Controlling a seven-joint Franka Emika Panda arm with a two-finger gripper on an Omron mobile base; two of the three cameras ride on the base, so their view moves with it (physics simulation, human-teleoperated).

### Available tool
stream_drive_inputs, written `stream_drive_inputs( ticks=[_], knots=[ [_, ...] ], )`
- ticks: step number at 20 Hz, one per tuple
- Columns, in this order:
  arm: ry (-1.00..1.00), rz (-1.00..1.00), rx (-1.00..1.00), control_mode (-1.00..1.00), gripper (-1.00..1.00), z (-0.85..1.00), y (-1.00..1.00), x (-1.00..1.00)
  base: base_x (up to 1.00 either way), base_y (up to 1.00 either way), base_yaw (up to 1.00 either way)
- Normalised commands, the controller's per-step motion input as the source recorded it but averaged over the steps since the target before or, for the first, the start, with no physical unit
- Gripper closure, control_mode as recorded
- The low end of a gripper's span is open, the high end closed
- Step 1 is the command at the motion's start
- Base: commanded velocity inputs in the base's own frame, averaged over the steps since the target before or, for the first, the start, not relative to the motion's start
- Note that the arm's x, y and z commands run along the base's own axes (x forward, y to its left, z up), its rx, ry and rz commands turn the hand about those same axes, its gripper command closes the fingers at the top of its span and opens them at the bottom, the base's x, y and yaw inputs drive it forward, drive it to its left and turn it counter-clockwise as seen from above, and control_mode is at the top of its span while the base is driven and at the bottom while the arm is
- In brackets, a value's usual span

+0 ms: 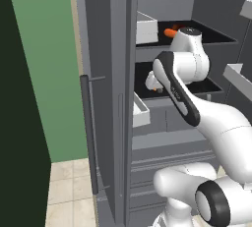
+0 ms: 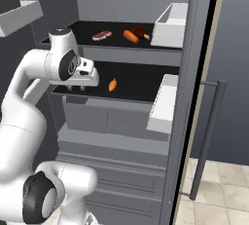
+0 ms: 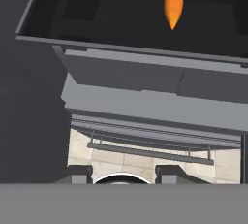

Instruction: Place one carrot and one steak in each tupperware on the nearby counter, to pack two identical lunches.

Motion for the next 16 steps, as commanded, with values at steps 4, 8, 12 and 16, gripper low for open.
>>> stream_drive_inputs(
  ticks=[4,8,12,16],
  knots=[
    [0.03,0.00,0.00,-1.00,-1.00,0.00,0.00,0.00,0.00,0.00,0.00],
    [0.00,0.00,0.00,-1.00,-1.00,-0.09,-0.13,0.03,0.00,0.00,0.00],
    [-0.03,-0.04,-0.01,-1.00,-1.00,-0.14,-0.37,0.16,0.00,0.00,0.00],
    [-0.11,-0.01,0.00,-1.00,-1.00,-0.13,-0.35,0.48,0.00,0.00,0.00]
  ],
)
